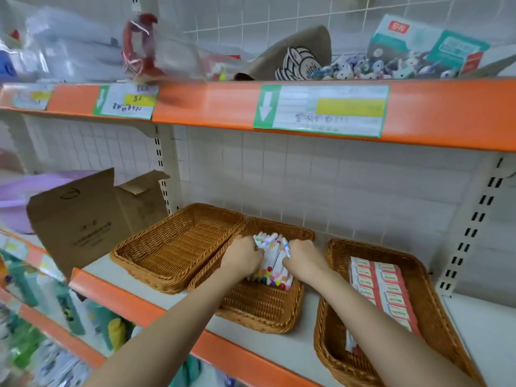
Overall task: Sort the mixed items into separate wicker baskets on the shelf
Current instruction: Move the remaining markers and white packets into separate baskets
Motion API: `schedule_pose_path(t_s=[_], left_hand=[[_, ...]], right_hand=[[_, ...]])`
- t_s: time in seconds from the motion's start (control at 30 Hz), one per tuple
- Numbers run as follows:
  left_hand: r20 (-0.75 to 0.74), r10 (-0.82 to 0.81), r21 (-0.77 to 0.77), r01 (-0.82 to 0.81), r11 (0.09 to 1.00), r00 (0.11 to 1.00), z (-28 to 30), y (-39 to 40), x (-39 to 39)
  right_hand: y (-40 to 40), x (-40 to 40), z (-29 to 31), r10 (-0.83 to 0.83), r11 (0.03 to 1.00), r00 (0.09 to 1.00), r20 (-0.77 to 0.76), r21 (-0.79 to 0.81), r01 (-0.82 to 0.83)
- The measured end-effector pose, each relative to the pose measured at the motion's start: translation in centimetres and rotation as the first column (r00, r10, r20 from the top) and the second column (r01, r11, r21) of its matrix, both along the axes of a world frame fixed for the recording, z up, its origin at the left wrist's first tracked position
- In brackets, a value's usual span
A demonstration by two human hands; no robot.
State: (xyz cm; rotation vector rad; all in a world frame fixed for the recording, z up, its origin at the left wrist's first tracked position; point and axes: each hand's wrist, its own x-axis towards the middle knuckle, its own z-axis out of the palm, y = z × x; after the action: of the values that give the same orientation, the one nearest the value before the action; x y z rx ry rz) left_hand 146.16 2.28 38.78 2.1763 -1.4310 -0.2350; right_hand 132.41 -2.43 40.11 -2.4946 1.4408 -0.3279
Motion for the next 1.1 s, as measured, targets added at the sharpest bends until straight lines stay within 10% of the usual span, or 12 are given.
schedule_pose_path(t_s=[0.8, 1.1], left_hand=[[0.234, -0.356, 0.035, 0.358, 0.933, 0.905, -1.1, -4.8, 1.8], [0.245, -0.568, 0.322, 0.487, 0.812, 0.786, -1.0, -2.2, 1.3]], right_hand=[[-1.6, 1.8, -2.4, 0.018, 1.000, 0.986, -0.166, 0.026, -0.014], [3.8, -0.5, -1.6, -0.055, 0.994, 0.954, -0.295, 0.074, 0.080]])
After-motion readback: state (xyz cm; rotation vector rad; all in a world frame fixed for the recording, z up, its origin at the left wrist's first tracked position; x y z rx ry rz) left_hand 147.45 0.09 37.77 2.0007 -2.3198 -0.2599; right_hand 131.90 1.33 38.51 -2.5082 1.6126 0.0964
